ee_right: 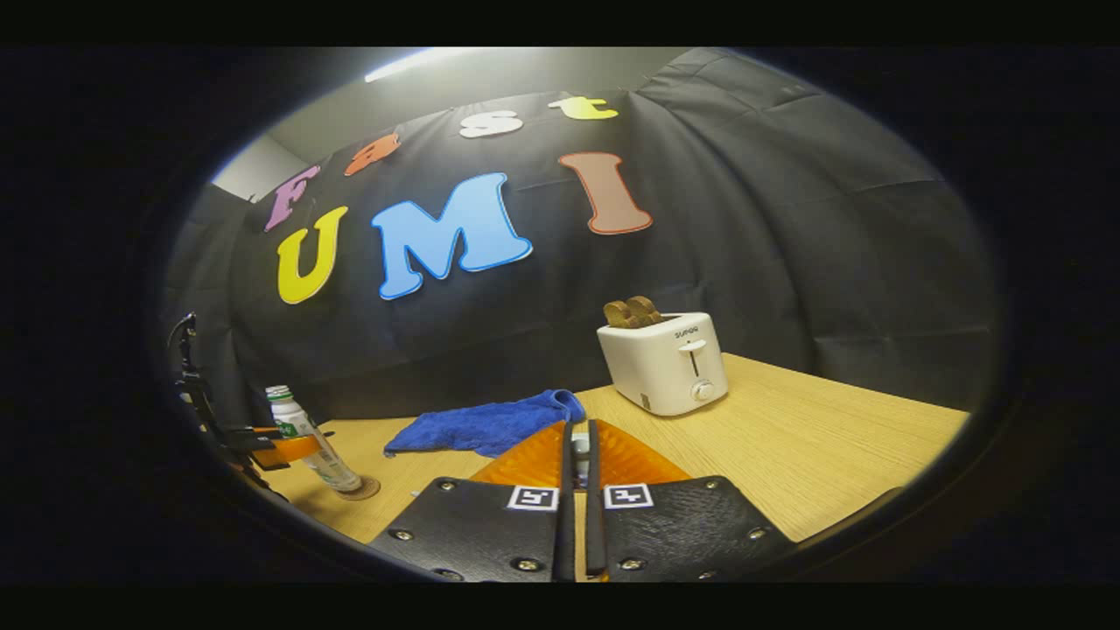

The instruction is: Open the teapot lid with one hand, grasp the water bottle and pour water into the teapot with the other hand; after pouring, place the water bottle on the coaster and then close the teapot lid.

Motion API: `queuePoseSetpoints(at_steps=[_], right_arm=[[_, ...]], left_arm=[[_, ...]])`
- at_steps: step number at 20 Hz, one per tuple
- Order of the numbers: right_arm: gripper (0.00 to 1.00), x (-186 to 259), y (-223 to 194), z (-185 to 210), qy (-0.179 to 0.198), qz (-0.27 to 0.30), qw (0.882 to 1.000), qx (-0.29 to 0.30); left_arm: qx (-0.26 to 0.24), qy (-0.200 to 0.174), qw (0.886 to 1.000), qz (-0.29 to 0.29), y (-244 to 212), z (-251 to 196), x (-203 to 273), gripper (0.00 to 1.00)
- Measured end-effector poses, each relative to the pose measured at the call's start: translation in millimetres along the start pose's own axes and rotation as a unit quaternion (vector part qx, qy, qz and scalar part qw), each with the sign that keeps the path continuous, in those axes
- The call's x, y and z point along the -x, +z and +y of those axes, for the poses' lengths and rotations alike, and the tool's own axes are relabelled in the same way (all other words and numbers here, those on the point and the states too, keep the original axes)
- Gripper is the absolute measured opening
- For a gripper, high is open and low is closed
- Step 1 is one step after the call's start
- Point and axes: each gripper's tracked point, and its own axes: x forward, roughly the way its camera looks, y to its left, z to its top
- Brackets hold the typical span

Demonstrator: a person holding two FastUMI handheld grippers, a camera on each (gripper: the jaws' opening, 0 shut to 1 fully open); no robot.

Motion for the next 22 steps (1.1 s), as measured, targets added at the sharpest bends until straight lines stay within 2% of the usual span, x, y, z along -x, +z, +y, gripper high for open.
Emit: queuePoseSetpoints(at_steps=[2, 4, 6, 9, 10, 11, 13, 15, 16, 17, 18, 22], right_arm=[[0.05, 0, 1, 0, -0.001, -0.001, 1.000, 0.004], [0.05, 1, 1, 2, 0.000, -0.002, 1.000, 0.006], [0.05, 0, 0, 3, 0.002, -0.001, 1.000, 0.008], [0.05, 0, -3, 5, 0.004, 0.003, 1.000, 0.011], [0.00, 0, -3, 7, 0.006, 0.003, 1.000, 0.014], [0.05, 0, -3, 8, 0.006, 0.004, 1.000, 0.017], [0.05, -1, -5, 11, 0.009, 0.004, 1.000, 0.022], [0.05, 0, -7, 16, 0.015, 0.005, 1.000, 0.026], [0.00, 0, -6, 19, 0.019, 0.004, 0.999, 0.030], [0.05, 0, -7, 22, 0.023, 0.003, 0.999, 0.033], [0.05, 0, -7, 26, 0.029, 0.003, 0.999, 0.035], [0.05, 3, -10, 51, 0.068, 0.002, 0.997, 0.042]], left_arm=[[0.006, 0.002, 1.000, -0.001, -1, 3, -2, 0.77], [0.010, 0.005, 1.000, 0.003, -3, 2, -3, 0.81], [0.009, 0.007, 1.000, 0.006, -4, 1, -4, 0.71], [-0.002, 0.007, 1.000, 0.005, -3, -1, -1, 0.85], [-0.005, 0.007, 1.000, 0.005, -3, -2, 0, 0.87], [-0.007, 0.009, 1.000, 0.006, -4, -1, -2, 0.81], [-0.008, 0.012, 1.000, 0.012, -7, -1, -2, 0.83], [0.000, 0.012, 1.000, 0.014, -10, 1, 0, 0.92], [0.005, 0.013, 1.000, 0.012, -9, 1, 2, 0.91], [0.008, 0.015, 1.000, 0.010, -8, 3, 3, 0.91], [0.009, 0.014, 1.000, 0.007, -7, 3, 5, 0.88], [-0.001, 0.020, 1.000, -0.004, -1, 7, 15, 0.88]])
